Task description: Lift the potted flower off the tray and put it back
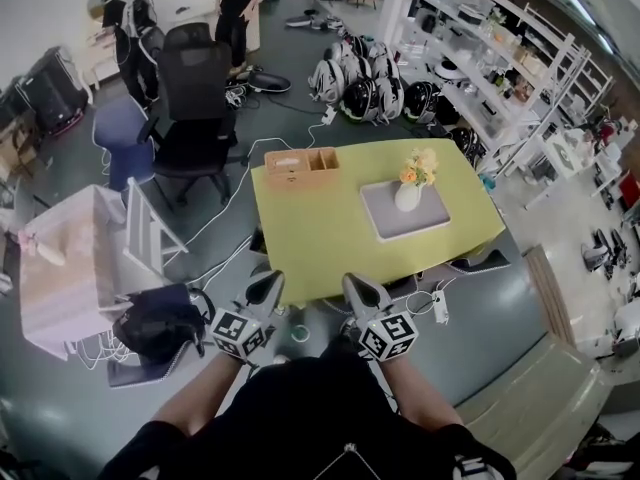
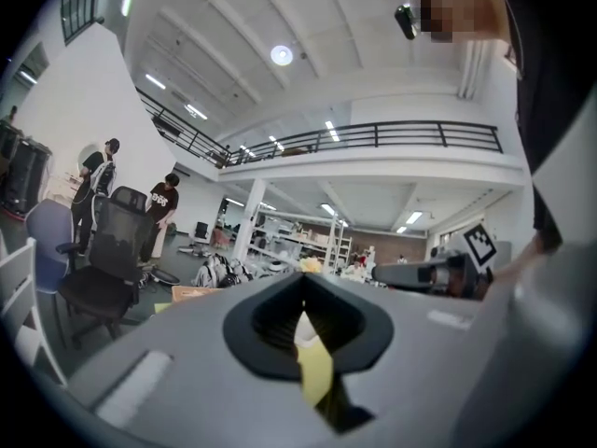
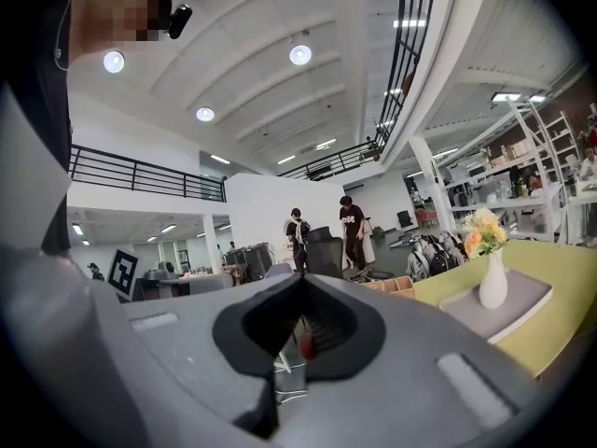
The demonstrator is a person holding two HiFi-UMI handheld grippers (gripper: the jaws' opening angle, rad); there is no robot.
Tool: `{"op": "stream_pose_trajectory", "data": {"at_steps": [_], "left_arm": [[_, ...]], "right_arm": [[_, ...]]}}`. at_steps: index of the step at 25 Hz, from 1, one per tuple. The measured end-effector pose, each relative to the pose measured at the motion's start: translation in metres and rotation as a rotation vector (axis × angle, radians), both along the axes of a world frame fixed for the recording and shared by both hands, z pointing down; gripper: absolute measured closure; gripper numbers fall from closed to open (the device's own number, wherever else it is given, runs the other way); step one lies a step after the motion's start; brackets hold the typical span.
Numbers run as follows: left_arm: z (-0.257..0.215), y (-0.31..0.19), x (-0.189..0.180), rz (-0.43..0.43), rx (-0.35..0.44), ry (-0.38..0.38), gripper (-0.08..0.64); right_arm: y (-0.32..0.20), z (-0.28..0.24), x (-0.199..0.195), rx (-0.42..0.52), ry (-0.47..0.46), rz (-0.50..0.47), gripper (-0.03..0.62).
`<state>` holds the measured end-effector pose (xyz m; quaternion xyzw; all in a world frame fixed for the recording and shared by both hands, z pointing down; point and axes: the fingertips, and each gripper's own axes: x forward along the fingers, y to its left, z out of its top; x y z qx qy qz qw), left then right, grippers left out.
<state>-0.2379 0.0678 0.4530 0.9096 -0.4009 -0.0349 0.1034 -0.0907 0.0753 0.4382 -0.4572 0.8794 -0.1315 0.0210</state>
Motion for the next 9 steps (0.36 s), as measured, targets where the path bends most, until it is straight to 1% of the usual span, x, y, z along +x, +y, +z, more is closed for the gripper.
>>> {"op": "stream_pose_trajectory", "data": {"at_steps": [9], "left_arm": [[0.0008, 0.0079, -0.0038, 0.028, -0.015, -0.006, 0.554]], "right_arm": [[0.0059, -0.0011, -0.0107, -0.004, 0.003, 0.001, 0.589]]}}
